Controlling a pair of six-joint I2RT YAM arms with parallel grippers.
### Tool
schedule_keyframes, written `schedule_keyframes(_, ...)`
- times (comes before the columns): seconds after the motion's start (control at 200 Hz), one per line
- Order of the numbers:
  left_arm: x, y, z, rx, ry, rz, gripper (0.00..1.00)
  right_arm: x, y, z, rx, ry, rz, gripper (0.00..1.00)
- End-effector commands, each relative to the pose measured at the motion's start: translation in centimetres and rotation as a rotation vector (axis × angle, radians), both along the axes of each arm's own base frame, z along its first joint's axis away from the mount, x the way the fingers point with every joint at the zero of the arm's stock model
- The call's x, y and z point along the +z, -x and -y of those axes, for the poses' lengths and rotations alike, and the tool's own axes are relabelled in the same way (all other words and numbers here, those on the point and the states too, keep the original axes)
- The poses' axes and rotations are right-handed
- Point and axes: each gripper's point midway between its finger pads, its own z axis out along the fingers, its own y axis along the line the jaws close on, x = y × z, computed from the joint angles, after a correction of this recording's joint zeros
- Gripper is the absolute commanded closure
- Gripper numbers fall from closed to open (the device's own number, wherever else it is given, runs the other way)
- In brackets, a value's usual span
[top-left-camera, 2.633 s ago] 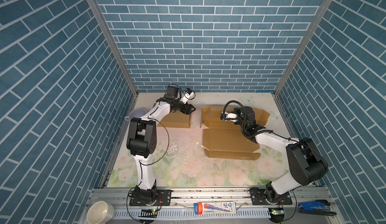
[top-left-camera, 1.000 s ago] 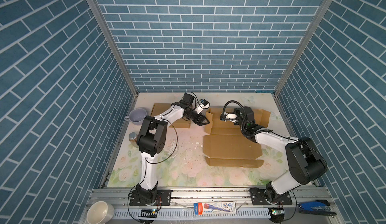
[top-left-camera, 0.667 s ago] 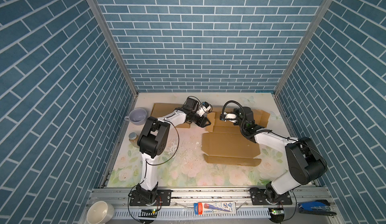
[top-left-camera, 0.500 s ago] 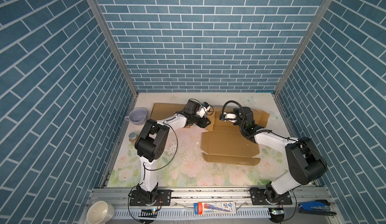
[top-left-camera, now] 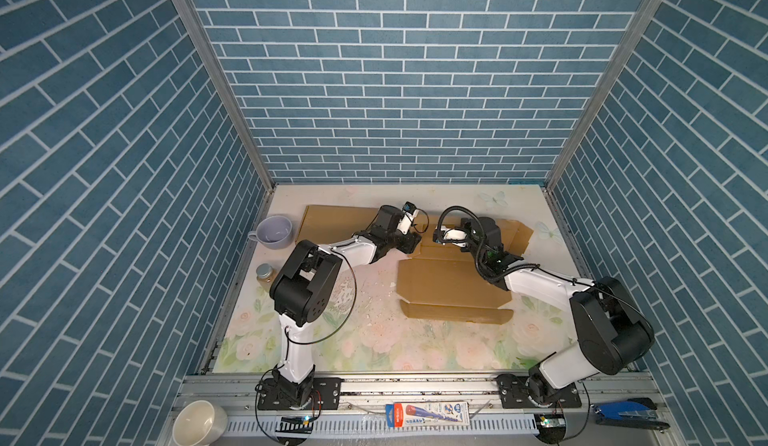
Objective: Fold the paper box
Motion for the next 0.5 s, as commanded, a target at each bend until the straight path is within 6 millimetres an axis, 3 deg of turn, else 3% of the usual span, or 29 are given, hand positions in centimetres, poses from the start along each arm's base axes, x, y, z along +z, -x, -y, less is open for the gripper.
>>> schedule_keyframes(0.0, 0.0, -0.6, -0.6, 0.034, 0.010, 0.039, 0.40, 0.1, 0.8, 0.3, -0.019, -0.018, 0.048, 1.00)
schedule_keyframes(0.18, 0.0, -1.1, -0.8, 0.097, 0.062, 0.047, 0.47, -1.3, 1.4, -0.3, -0.022, 0.007, 0.062, 1.00)
schedule_keyframes(0.495, 0.0, -2.3, -2.8, 0.323, -0.035, 0.122, 0.80, -0.9, 1.0, -1.1, -0.017, -0.004, 0.068, 1.00)
